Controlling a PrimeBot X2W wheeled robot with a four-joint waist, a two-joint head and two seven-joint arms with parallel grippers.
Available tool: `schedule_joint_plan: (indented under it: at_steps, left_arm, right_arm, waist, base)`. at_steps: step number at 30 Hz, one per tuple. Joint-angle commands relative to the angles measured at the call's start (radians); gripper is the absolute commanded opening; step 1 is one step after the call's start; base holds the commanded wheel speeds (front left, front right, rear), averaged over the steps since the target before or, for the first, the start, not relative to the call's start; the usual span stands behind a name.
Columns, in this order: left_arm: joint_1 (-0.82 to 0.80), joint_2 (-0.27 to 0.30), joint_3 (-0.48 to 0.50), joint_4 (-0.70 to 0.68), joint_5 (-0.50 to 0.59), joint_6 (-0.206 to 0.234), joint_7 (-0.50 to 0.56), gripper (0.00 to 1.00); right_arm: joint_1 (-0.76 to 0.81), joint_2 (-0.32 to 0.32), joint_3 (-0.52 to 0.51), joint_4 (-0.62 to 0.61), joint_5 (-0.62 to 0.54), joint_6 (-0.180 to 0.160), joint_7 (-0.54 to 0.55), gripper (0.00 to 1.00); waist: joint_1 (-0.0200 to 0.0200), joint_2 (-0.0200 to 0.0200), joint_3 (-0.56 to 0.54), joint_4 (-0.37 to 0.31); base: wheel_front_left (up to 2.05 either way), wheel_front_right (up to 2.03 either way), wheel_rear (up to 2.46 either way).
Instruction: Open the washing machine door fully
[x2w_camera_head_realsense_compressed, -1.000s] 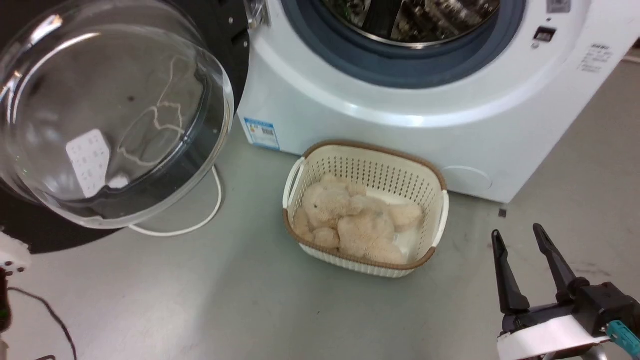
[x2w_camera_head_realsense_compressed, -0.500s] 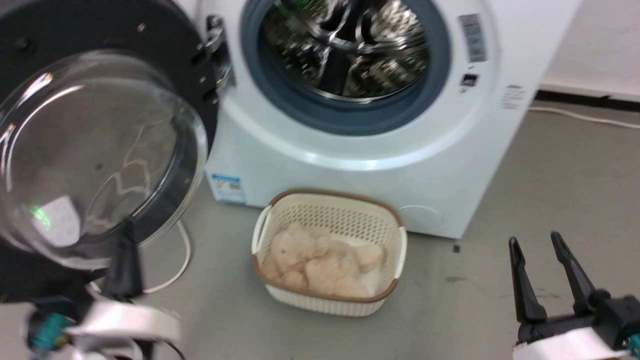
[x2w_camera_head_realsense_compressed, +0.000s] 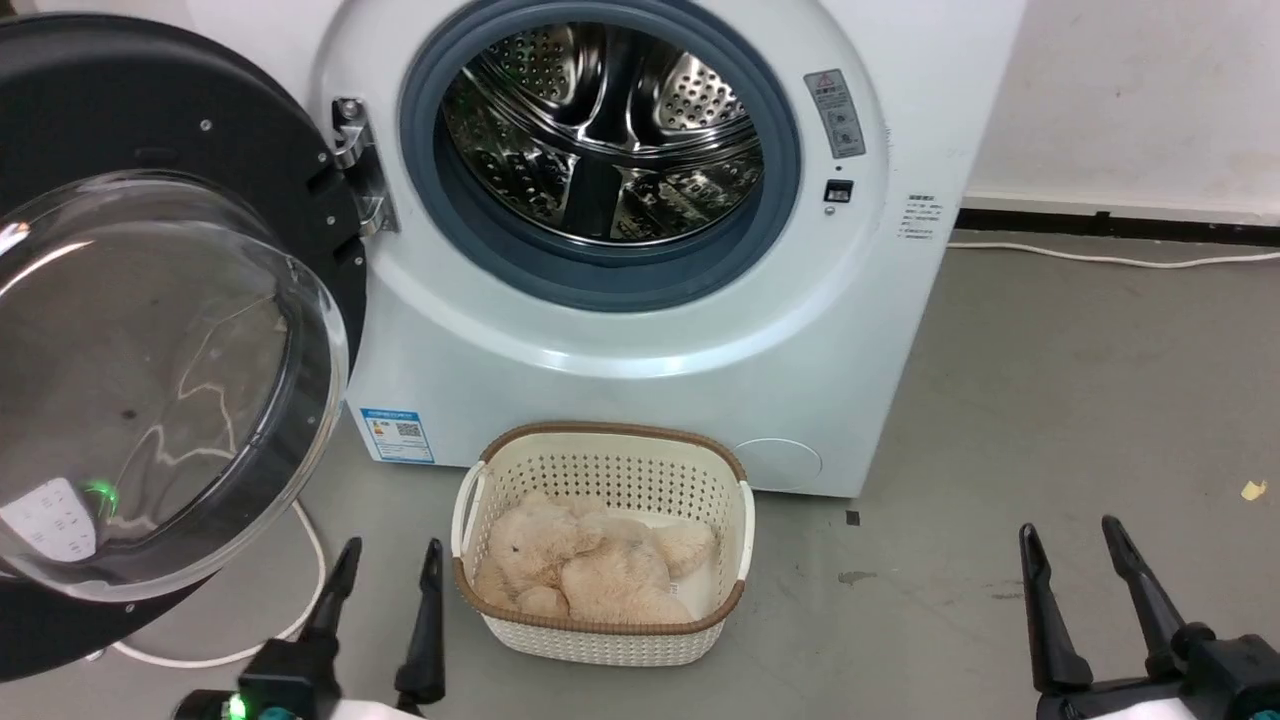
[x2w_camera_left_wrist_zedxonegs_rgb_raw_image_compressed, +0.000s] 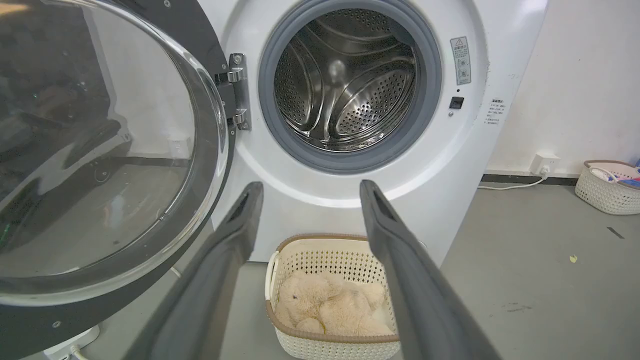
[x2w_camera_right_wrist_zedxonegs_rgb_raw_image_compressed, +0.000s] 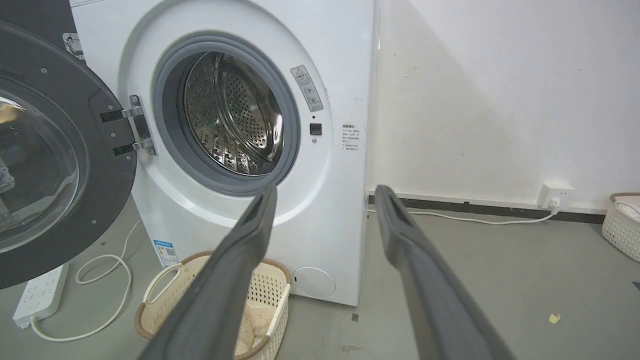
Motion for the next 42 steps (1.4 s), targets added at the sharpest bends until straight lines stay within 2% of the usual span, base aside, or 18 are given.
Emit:
schedule_joint_plan:
  at_steps: [1, 21, 22, 42]
  left_arm:
    - [0.015, -0.001, -0.006, 0.004, 0.012, 0.008, 0.002, 1.00]
    - [0.001, -0.002, -0.048, 0.019, 0.039, 0.029, 0.004, 1.00]
    - [0.004, -0.003, -0.048, 0.020, 0.034, 0.027, 0.009, 0.00]
    - [-0.005, -0.023, -0.021, 0.016, 0.061, 0.010, 0.036, 0.00]
  right_arm:
    - [0.015, 0.001, 0.000, 0.006, 0.007, -0.001, -0.004, 1.00]
    - [0.008, 0.001, 0.002, 0.043, 0.017, -0.001, -0.004, 1.00]
    - [0.007, 0.000, 0.002, 0.041, 0.009, 0.000, 0.000, 0.00]
    - [-0.007, 0.000, 0.010, 0.038, -0.004, 0.000, 0.032, 0.00]
  waist:
    - [0.0001, 0.0000, 0.000, -0.002]
    - [0.0001, 0.0000, 0.006, -0.009]
    - [0.0001, 0.0000, 0.006, -0.009]
    - [0.0001, 0.0000, 0.009, -0.013]
  base:
    - [0.00, 0.00, 0.00]
    - [0.00, 0.00, 0.00]
    - [0.00, 0.00, 0.00]
    - [0.00, 0.00, 0.00]
